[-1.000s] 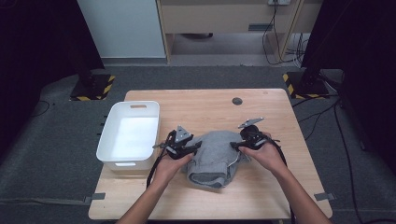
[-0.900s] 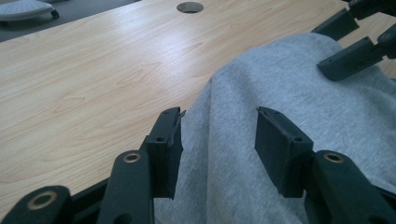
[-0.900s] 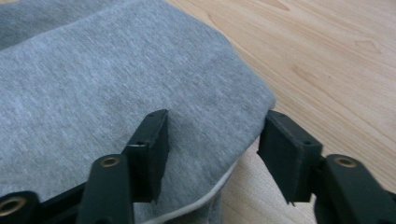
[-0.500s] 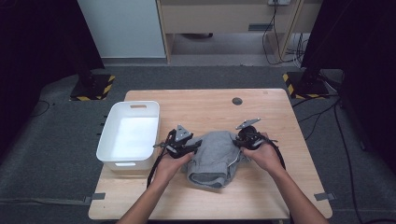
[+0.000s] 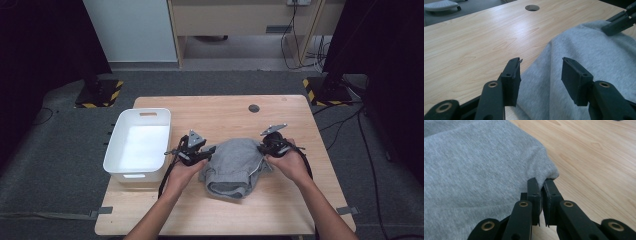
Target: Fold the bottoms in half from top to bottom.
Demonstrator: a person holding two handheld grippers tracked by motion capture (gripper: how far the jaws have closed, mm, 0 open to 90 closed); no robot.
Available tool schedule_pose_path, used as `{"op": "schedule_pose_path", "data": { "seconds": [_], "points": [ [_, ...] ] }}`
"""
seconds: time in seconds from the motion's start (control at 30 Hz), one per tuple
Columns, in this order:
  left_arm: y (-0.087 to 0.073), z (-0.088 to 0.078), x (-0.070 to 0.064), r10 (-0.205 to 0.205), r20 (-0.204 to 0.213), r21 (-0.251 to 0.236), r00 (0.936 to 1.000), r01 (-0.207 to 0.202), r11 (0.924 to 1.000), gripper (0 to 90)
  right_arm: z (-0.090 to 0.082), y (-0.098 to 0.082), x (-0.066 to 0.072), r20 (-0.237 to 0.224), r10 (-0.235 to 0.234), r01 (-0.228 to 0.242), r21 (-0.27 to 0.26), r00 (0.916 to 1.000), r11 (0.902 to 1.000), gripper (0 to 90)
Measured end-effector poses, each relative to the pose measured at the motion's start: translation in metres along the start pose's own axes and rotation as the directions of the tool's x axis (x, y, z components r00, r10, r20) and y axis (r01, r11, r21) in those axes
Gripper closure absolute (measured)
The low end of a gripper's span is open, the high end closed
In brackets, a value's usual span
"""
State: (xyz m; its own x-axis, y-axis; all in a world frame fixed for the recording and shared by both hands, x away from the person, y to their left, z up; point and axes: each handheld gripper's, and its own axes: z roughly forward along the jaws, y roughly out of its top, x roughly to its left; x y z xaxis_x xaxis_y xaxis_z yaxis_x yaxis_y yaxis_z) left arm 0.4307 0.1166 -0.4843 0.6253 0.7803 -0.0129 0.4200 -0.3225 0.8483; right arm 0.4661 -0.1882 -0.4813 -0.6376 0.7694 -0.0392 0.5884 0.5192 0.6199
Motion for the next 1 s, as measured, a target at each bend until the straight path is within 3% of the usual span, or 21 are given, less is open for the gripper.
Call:
{"op": "schedule_pose_path", "data": {
  "seconds": [0.23, 0.6, 0.8, 0.83, 1.0],
  "points": [
    [0.000, 0.011, 0.001, -0.015, 0.007, 0.014, 0.9999, 0.015, 0.9998, 51.5, 0.001, 0.003, -0.014, 0.022, 0.011, -0.011, -0.008, 0.9997, 0.9999, 85.4],
    [-0.008, 0.026, 0.016, -0.023, -0.018, 0.076, 0.9996, 0.024, 0.9968, 53.4, 0.004, 0.012, -0.019, 0.040, 0.010, -0.010, -0.008, 0.9991, 0.9999, 84.6],
    [-0.013, 0.034, 0.014, 0.000, 0.003, 0.119, 1.0000, 0.000, 0.9929, 50.7, -0.004, 0.013, -0.016, 0.065, 0.030, -0.027, -0.038, 0.9974, 0.9989, 69.6],
    [-0.015, 0.037, 0.012, 0.005, 0.001, 0.132, 1.0000, -0.005, 0.9912, 50.2, -0.011, 0.013, -0.015, 0.054, 0.034, -0.031, -0.056, 0.9980, 0.9979, 63.0],
    [-0.019, 0.043, 0.014, -0.008, 0.011, 0.159, 0.9999, 0.006, 0.9873, 49.2, -0.022, 0.011, -0.010, 0.033, 0.029, -0.027, -0.071, 0.9990, 0.9971, 54.5]
  ]
}}
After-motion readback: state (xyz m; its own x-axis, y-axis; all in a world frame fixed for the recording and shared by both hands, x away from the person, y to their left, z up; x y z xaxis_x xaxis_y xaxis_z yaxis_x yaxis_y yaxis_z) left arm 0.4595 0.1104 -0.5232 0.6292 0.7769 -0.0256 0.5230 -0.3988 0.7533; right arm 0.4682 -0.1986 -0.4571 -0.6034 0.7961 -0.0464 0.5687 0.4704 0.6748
